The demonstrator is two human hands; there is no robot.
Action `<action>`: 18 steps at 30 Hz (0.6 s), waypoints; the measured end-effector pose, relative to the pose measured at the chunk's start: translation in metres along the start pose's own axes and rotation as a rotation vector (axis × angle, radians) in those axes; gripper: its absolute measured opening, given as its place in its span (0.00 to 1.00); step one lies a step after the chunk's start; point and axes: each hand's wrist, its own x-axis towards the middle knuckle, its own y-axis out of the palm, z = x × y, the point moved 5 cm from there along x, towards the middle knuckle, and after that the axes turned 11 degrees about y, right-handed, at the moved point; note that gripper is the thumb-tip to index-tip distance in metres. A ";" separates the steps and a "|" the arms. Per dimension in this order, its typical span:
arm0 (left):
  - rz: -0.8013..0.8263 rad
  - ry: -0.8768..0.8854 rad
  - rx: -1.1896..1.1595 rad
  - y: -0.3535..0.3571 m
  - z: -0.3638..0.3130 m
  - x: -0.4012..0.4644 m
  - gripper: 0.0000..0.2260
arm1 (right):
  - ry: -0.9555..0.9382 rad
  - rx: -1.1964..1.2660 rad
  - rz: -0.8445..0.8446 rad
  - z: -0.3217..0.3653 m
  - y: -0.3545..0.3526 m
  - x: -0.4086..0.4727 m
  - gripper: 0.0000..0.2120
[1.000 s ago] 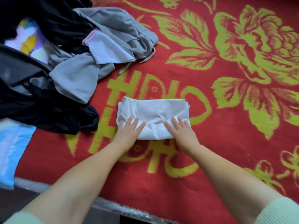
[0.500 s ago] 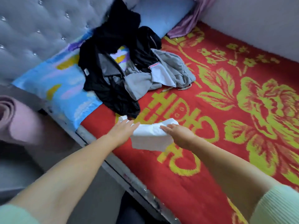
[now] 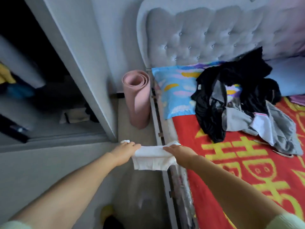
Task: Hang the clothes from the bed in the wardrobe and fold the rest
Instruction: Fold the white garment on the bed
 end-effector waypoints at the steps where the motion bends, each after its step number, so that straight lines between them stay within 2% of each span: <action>1: 0.001 -0.034 -0.026 0.003 0.016 -0.019 0.27 | -0.028 0.003 0.010 0.021 -0.008 0.007 0.35; 7: 0.102 -0.269 -0.239 0.034 0.122 -0.135 0.20 | -0.140 -0.064 0.108 0.170 -0.033 0.072 0.36; 11: 0.063 -0.371 -0.379 0.037 0.206 -0.208 0.18 | -0.196 -0.066 0.108 0.275 -0.055 0.119 0.36; 18: 0.062 -0.499 -0.409 0.041 0.328 -0.293 0.21 | -0.322 -0.093 0.125 0.408 -0.093 0.187 0.35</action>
